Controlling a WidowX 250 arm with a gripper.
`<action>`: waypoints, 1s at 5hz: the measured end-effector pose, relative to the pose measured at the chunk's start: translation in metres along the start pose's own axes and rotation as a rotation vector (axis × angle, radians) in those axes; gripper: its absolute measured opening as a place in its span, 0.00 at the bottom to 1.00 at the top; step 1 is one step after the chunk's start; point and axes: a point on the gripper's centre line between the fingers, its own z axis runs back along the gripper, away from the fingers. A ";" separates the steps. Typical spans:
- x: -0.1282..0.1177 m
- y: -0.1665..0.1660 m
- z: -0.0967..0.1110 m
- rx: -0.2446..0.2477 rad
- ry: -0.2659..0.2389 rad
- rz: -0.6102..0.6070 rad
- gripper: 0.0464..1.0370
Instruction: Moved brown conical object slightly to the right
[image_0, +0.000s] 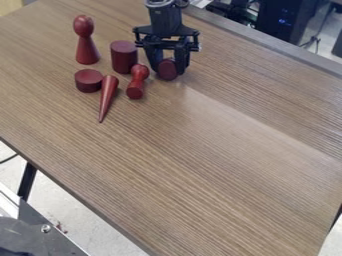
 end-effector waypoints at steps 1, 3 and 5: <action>-0.002 -0.010 0.015 0.025 -0.048 -0.062 0.57; -0.019 -0.091 0.032 -0.034 -0.155 -0.340 0.57; -0.046 -0.141 0.007 -0.204 -0.103 -0.491 0.57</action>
